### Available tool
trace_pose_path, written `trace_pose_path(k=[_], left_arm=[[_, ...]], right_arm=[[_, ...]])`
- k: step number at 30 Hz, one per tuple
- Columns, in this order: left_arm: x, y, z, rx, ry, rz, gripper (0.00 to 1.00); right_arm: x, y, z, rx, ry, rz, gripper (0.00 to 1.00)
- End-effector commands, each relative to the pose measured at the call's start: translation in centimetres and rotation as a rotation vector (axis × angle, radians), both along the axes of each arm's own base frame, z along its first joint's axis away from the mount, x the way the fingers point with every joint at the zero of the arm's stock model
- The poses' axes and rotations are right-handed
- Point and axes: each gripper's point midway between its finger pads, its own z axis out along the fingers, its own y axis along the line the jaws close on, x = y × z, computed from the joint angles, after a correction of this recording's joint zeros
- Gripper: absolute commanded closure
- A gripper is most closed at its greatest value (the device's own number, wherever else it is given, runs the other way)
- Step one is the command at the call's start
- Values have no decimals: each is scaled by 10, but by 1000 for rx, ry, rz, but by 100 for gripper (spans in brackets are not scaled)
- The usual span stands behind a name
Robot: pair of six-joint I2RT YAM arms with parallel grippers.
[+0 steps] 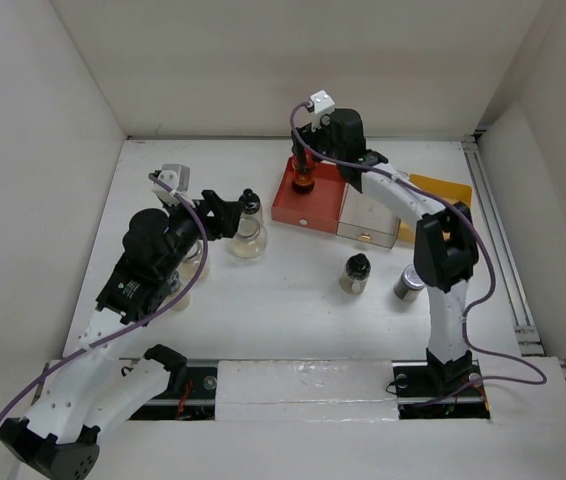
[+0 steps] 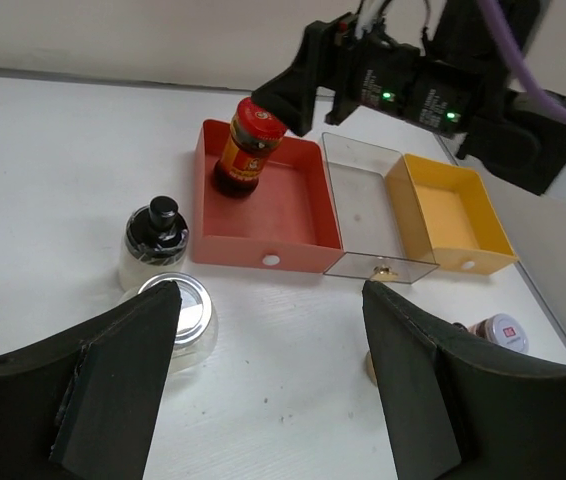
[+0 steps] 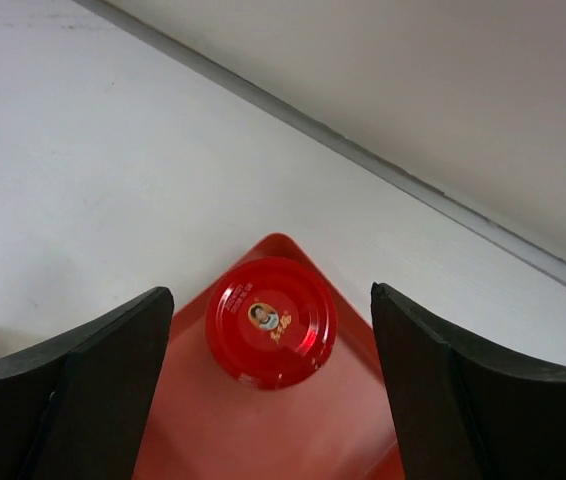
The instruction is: Organize the condiment bottles
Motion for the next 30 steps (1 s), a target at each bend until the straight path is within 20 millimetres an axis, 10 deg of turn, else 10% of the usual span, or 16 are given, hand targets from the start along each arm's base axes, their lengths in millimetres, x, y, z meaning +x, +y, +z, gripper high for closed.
trace_pose_path(k=[1, 8, 14, 23, 30], left_arm=[[2, 10, 14, -27, -52, 53, 30], [4, 27, 16, -51, -44, 153, 30], [5, 36, 21, -72, -47, 204, 30], [6, 48, 17, -89, -33, 280, 28], [8, 49, 18, -95, -27, 293, 24]], right_arm=[[-28, 10, 83, 56, -159, 47, 15], [-116, 43, 62, 11, -111, 202, 83], [-183, 53, 20, -32, -1, 296, 73], [-252, 53, 6, -113, 35, 342, 20], [-241, -96, 15, -131, 99, -216, 19]])
